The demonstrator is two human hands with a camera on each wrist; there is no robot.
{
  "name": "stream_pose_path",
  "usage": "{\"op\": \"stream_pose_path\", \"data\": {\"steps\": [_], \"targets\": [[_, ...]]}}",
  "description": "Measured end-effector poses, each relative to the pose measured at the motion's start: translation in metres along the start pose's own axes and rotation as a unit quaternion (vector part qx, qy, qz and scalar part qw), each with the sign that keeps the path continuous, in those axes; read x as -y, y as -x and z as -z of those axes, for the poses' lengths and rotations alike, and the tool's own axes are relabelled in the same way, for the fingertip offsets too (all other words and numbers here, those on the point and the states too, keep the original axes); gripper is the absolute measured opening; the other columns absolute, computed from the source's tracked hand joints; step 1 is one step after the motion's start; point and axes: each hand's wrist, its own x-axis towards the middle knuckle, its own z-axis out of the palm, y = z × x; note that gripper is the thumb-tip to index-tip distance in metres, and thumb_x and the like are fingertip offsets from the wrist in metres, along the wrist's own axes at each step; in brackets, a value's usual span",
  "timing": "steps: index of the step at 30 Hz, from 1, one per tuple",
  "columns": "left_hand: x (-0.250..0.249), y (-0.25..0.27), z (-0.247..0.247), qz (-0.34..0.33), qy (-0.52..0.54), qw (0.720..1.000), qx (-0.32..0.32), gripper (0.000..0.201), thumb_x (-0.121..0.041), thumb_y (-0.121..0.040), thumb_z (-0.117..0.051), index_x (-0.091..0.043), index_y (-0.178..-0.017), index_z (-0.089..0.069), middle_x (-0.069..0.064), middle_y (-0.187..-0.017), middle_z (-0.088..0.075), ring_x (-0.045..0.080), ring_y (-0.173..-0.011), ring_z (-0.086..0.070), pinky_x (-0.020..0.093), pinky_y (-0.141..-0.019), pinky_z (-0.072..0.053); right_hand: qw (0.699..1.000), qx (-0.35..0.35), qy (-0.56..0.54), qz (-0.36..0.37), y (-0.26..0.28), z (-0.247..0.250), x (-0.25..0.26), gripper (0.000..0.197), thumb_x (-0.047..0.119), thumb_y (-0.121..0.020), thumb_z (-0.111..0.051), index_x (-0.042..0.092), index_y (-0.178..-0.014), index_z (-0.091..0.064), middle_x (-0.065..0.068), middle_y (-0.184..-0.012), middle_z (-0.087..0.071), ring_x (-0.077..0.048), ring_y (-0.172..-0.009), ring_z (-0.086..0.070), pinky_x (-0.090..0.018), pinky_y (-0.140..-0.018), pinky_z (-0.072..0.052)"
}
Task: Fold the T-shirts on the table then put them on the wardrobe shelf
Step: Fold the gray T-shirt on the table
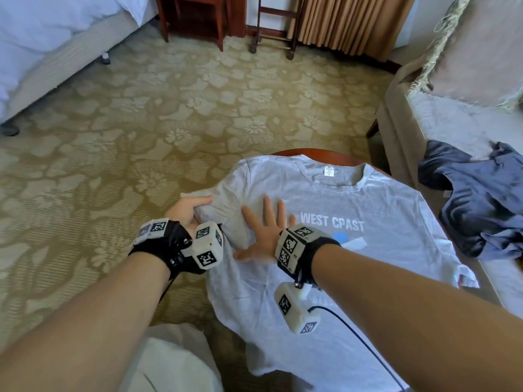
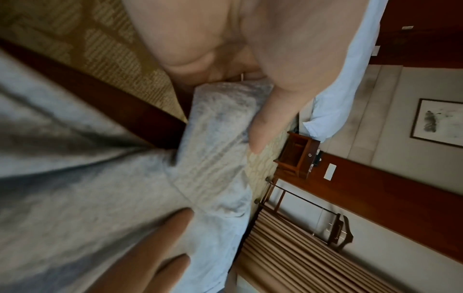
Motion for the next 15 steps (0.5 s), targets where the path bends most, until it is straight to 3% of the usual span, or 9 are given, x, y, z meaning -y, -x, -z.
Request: {"op": "stream_pose_path", "data": {"steps": [1, 3, 5, 7, 9, 12, 13, 15], "targets": [[-0.003, 0.001, -0.001, -0.002, -0.003, 1.000, -0.004, 0.023, -0.017, -0.095, -0.056, 0.004, -0.090, -0.065, 0.016, -0.065, -0.070, 0.025, -0.050, -0.068, 0.027, -0.043, -0.053, 1.000, 0.000, -0.006, -0.001, -0.001, -0.001, 0.002, 0.110, 0.068, -0.076, -0.061, 0.041, -0.149, 0.016, -0.006, -0.149, 0.042, -0.035, -0.135, 0.040, -0.061, -0.113, 0.013], [-0.009, 0.004, -0.004, -0.023, 0.005, 1.000, -0.011, 0.019, -0.015, -0.089, -0.064, 0.003, -0.093, -0.067, 0.017, -0.072, -0.072, 0.027, -0.054, -0.069, 0.028, -0.044, -0.054, 1.000, 0.004, -0.021, -0.003, -0.002, 0.001, 0.003, 0.111, 0.066, -0.075, -0.063, 0.042, -0.149, 0.016, -0.005, -0.148, 0.043, -0.034, -0.134, 0.041, -0.061, -0.113, 0.014], [-0.011, 0.001, -0.008, -0.103, 0.001, 0.993, -0.053, 0.030, -0.010, -0.073, -0.077, 0.001, -0.100, -0.071, 0.017, -0.089, -0.074, 0.029, -0.067, -0.072, 0.034, -0.056, -0.059, 0.999, 0.008, -0.037, 0.000, -0.002, 0.004, 0.004, 0.113, 0.063, -0.074, -0.066, 0.042, -0.149, 0.015, -0.005, -0.149, 0.042, -0.033, -0.135, 0.040, -0.061, -0.112, 0.015], [-0.015, 0.001, -0.016, -0.202, -0.085, 0.972, -0.091, 0.032, -0.006, -0.061, -0.084, -0.008, -0.092, -0.074, 0.010, -0.088, -0.075, 0.023, -0.075, -0.072, 0.032, -0.067, -0.059, 0.998, 0.011, -0.063, -0.004, -0.002, 0.008, 0.003, 0.112, 0.058, -0.074, -0.068, 0.042, -0.150, 0.011, -0.003, -0.152, 0.038, -0.032, -0.137, 0.038, -0.060, -0.113, 0.013], [-0.018, 0.009, -0.027, -0.280, -0.214, 0.929, -0.115, 0.022, -0.004, -0.063, -0.084, -0.016, -0.075, -0.070, -0.003, -0.073, -0.070, 0.010, -0.064, -0.065, 0.019, -0.056, -0.051, 0.994, 0.009, -0.105, -0.014, -0.004, 0.016, 0.000, 0.107, 0.054, -0.074, -0.068, 0.039, -0.152, 0.003, 0.000, -0.156, 0.031, -0.029, -0.141, 0.032, -0.060, -0.115, 0.007], [-0.024, 0.018, -0.041, -0.377, -0.376, 0.839, -0.112, 0.023, -0.006, -0.063, -0.081, -0.019, -0.063, -0.061, -0.009, -0.069, -0.063, 0.014, -0.065, -0.058, 0.024, -0.059, -0.049, 0.978, -0.019, -0.204, -0.031, -0.006, 0.032, -0.008, 0.101, 0.042, -0.075, -0.070, 0.032, -0.154, -0.008, 0.004, -0.159, 0.020, -0.024, -0.147, 0.018, -0.059, -0.117, -0.006], [-0.024, 0.019, -0.045, -0.397, -0.418, 0.811, -0.099, 0.024, -0.006, -0.063, -0.080, -0.018, -0.062, -0.059, -0.011, -0.076, -0.063, 0.015, -0.072, -0.058, 0.025, -0.063, -0.050, 0.970, -0.030, -0.239, -0.040, -0.007, 0.036, -0.013, 0.100, 0.037, -0.075, -0.071, 0.031, -0.154, -0.011, 0.005, -0.160, 0.018, -0.023, -0.148, 0.014, -0.059, -0.117, -0.010], [-0.023, 0.021, -0.055, -0.409, -0.497, 0.763, -0.057, 0.019, -0.005, -0.066, -0.080, -0.014, -0.067, -0.063, -0.012, -0.105, -0.064, 0.009, -0.099, -0.060, 0.017, -0.080, -0.048, 0.958, -0.042, -0.277, -0.064, -0.006, 0.041, -0.027, 0.098, 0.030, -0.074, -0.070, 0.029, -0.154, -0.013, 0.006, -0.160, 0.016, -0.023, -0.148, 0.007, -0.059, -0.116, -0.017]]}}
